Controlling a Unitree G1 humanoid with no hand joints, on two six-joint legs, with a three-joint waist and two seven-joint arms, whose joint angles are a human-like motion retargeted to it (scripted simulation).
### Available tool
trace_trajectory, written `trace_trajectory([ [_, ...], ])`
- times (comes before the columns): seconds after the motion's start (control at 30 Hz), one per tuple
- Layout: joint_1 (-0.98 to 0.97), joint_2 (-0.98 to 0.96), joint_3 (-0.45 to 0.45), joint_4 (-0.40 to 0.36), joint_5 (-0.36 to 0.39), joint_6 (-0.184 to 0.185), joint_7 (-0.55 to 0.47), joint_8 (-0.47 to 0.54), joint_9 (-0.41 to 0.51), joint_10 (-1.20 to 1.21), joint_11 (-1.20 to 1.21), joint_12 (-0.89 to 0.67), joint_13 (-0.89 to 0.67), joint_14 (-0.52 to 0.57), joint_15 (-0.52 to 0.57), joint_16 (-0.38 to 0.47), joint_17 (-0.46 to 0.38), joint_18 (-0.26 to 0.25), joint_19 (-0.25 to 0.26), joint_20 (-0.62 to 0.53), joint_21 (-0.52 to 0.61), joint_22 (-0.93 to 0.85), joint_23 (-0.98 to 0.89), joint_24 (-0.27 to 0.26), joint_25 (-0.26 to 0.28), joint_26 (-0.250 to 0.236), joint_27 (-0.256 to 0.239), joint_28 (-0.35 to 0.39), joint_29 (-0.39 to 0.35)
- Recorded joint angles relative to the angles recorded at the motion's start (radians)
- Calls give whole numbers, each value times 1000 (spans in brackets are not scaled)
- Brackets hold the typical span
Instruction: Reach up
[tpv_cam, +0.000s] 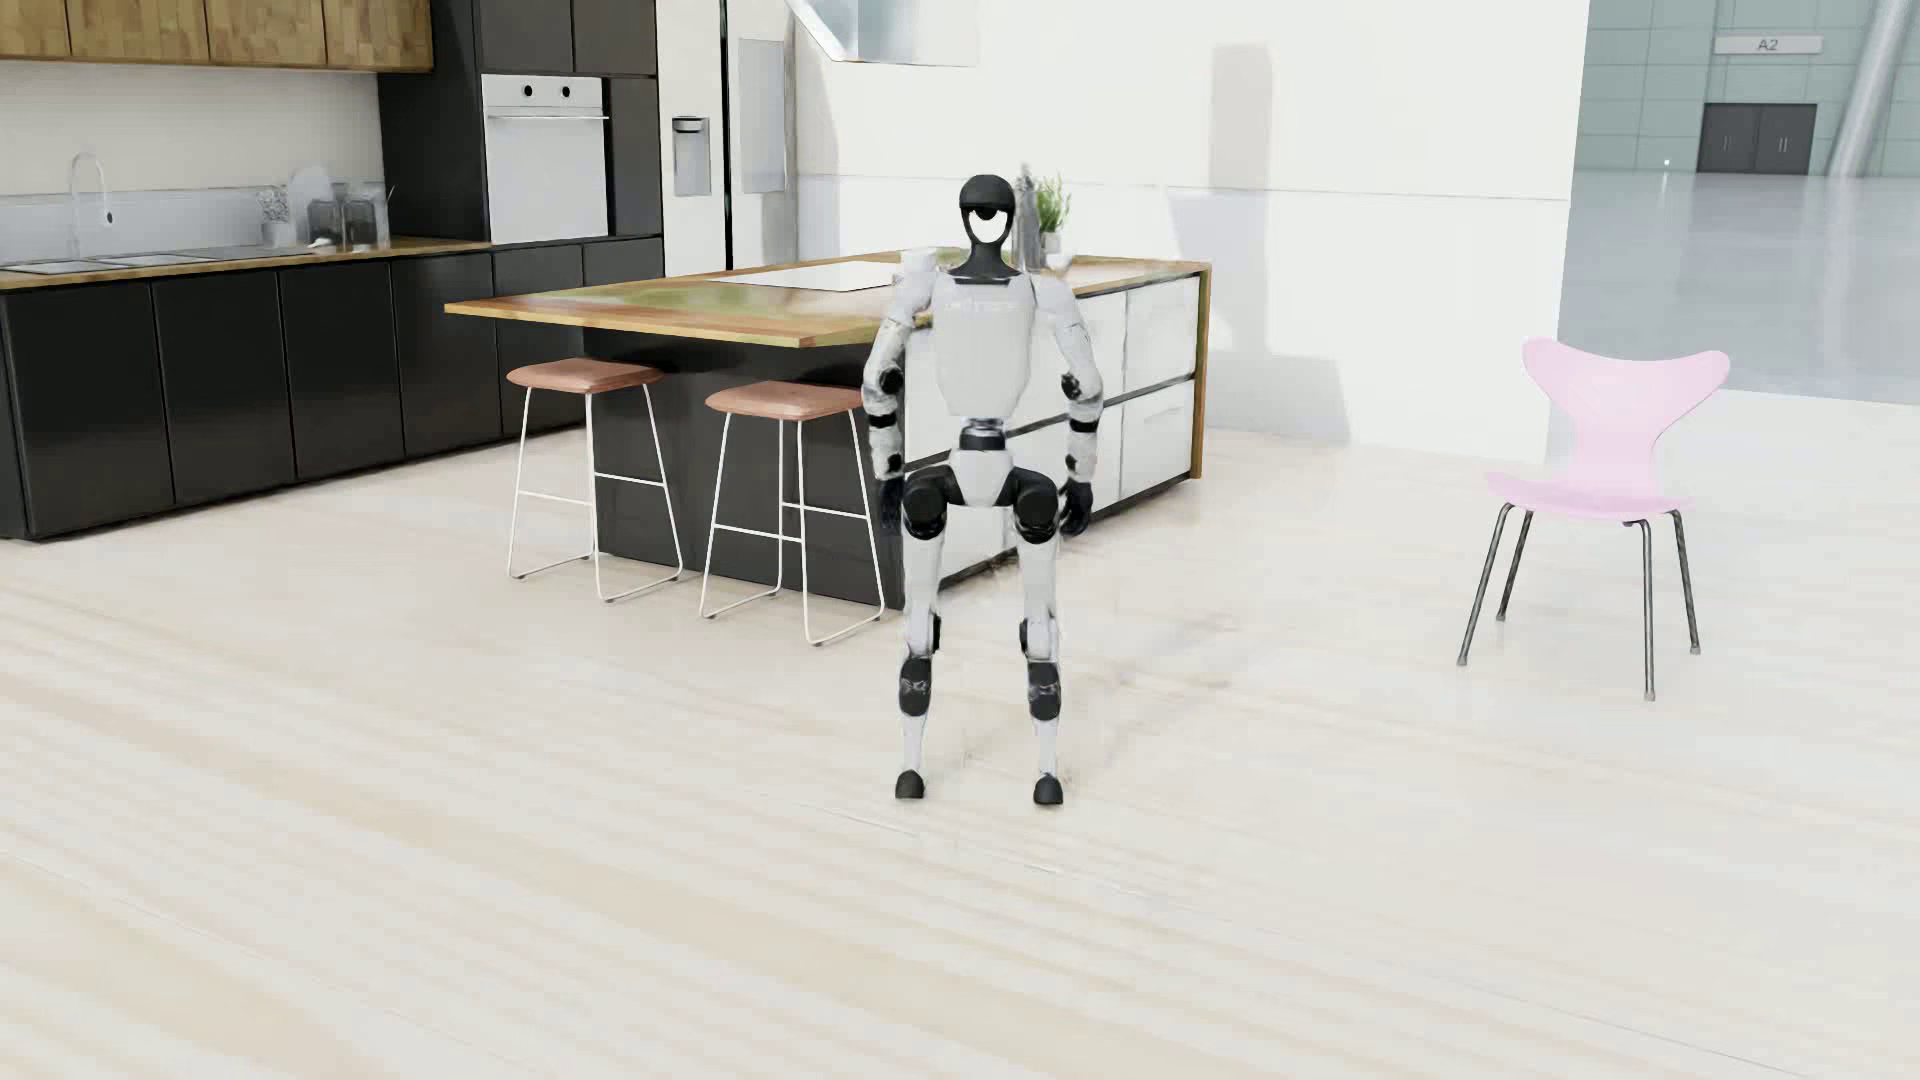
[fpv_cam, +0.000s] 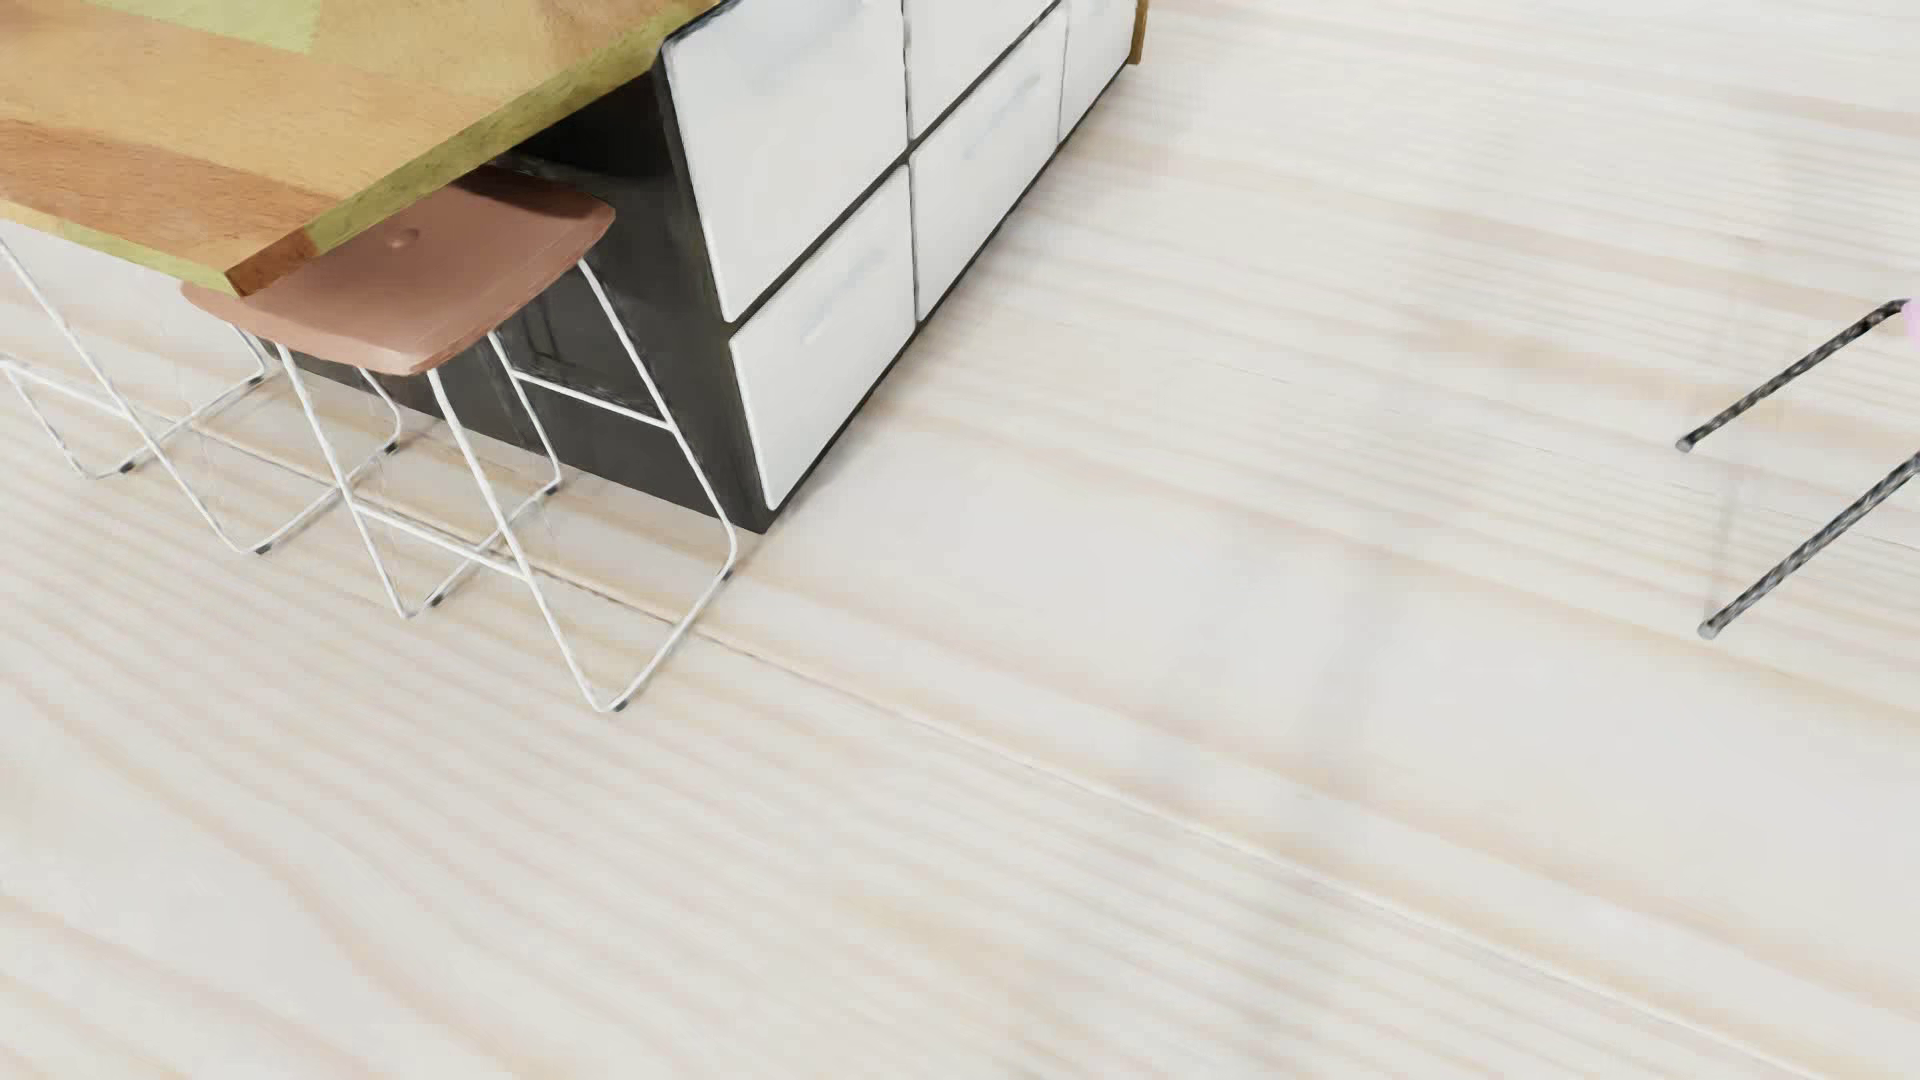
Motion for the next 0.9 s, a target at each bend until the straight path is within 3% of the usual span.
trace_trajectory([
  [0.07, -7, 2, 2, 1, 1, 0, 0, 0, 10, -1, 7, -36, -18, 31, -12, 25, -10, 0, 0, 39, -41, -123, -105, 0, 0, 0, 0, 0, 0],
  [0.17, -16, -5, 13, -1, -1, 3, 0, 0, 19, 1, 17, -217, -165, 57, -13, 91, -66, 0, 0, 175, -231, -459, -447, 0, 0, 0, 0, 0, 0],
  [0.23, -27, -17, 11, -4, -5, 11, 0, 0, 12, 0, 19, -438, -376, 53, -8, 131, -111, 0, 0, 266, -373, -667, -656, 0, 0, 0, 0, 0, 0],
  [0.27, 12, 22, 13, -12, -20, -4, 0, 0, 39, -2, 30, -590, -491, 33, -11, 170, -132, 0, 0, 256, -425, -732, -742, 0, 0, 0, 0, 0, 0],
  [0.4, 21, 42, 6, -19, -23, 4, 0, 0, 38, -8, 22, -1113, -986, 24, -5, 218, -206, 0, 0, 388, -600, -875, -914, 0, 0, 0, 0, 0, 0],
  [0.5, 31, 52, 10, -21, -24, 12, 0, 0, 21, -12, 16, -1338, -1209, 9, 1, 240, -239, 0, 0, 507, -684, -990, -1018, 0, 0, 0, 0, 0, 0],
  [0.67, 51, 74, 37, -24, -26, 26, 0, 0, -14, -16, 3, -1408, -1267, -15, 16, 284, -274, 0, 0, 589, -768, -1166, -1153, 0, 0, 0, 0, 0, 0],
  [0.9, 45, 79, 36, -30, -32, 23, 0, 0, -21, -16, -1, -1384, -1247, -6, 24, 300, -287, 0, 0, 584, -781, -1138, -1133, 0, 0, 0, 0, 0, 0],
])
